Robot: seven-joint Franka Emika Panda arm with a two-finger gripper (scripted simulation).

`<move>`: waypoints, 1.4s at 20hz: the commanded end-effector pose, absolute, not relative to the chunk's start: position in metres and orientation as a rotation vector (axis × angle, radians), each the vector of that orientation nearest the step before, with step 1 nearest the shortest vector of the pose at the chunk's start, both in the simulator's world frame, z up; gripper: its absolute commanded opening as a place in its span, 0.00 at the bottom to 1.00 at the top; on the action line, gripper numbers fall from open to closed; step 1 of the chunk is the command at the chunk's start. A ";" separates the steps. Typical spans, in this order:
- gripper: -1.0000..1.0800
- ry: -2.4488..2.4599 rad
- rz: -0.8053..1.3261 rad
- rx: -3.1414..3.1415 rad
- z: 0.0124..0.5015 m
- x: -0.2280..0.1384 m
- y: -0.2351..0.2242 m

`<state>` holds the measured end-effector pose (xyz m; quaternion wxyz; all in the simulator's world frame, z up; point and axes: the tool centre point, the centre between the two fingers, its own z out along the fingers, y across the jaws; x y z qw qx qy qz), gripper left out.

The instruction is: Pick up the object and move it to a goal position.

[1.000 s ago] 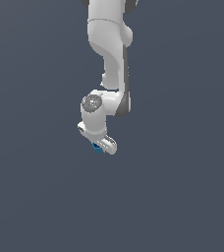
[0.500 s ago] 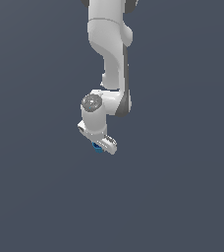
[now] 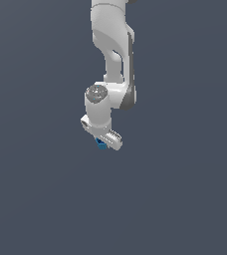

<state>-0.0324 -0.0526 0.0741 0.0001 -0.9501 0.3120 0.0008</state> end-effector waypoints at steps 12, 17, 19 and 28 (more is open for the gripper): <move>0.00 0.981 0.000 -2.984 0.178 -0.068 -0.012; 0.00 0.981 -0.001 -2.985 0.210 -0.079 0.001; 0.00 0.981 -0.001 -2.985 0.220 -0.082 0.005; 0.00 0.981 0.000 -2.985 0.241 -0.087 0.013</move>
